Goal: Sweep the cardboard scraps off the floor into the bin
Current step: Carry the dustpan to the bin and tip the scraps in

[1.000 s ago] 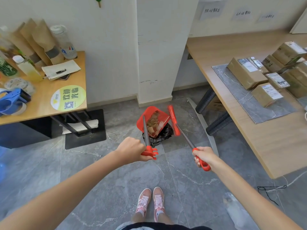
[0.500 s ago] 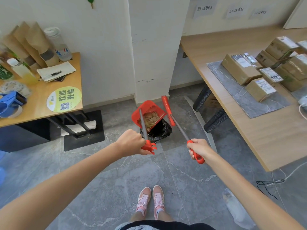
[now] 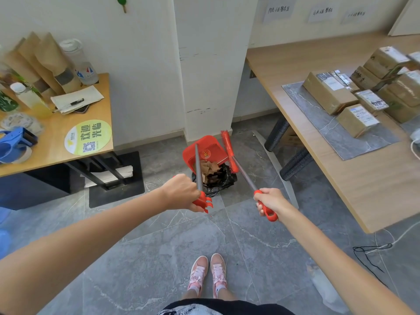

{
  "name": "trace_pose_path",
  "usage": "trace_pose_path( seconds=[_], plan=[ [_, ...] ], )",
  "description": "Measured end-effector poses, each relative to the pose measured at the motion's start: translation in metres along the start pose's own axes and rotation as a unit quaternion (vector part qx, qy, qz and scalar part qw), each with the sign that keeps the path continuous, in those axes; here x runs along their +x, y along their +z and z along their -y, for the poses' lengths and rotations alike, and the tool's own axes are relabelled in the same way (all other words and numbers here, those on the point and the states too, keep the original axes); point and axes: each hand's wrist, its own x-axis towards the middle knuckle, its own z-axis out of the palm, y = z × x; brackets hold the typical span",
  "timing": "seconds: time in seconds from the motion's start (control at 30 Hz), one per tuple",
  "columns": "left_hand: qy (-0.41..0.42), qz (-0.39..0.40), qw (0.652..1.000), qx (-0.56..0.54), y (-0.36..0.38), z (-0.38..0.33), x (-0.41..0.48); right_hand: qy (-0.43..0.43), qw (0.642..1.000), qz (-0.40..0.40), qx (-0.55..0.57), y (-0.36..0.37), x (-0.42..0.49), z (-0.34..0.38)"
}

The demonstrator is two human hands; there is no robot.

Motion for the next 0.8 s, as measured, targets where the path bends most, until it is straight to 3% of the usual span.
trace_pose_path(
  seconds=[0.4,0.57,0.67,0.8],
  plan=[
    [0.014,-0.014,1.000,0.010,-0.004,0.012,0.005,0.003,1.000,0.002,0.011,-0.004,0.007,0.003],
    [-0.030,-0.002,0.999,0.013,-0.018,0.019,0.003,0.002,1.000,0.001,0.008,-0.003,0.009,0.006],
    [0.000,-0.025,1.000,0.012,-0.007,0.017,0.003,0.002,1.000,-0.001,0.013,-0.004,0.011,0.009],
    [-0.048,-0.025,0.998,0.009,-0.027,0.024,0.001,0.000,1.000,-0.003,0.024,-0.006,0.012,0.011]
  ],
)
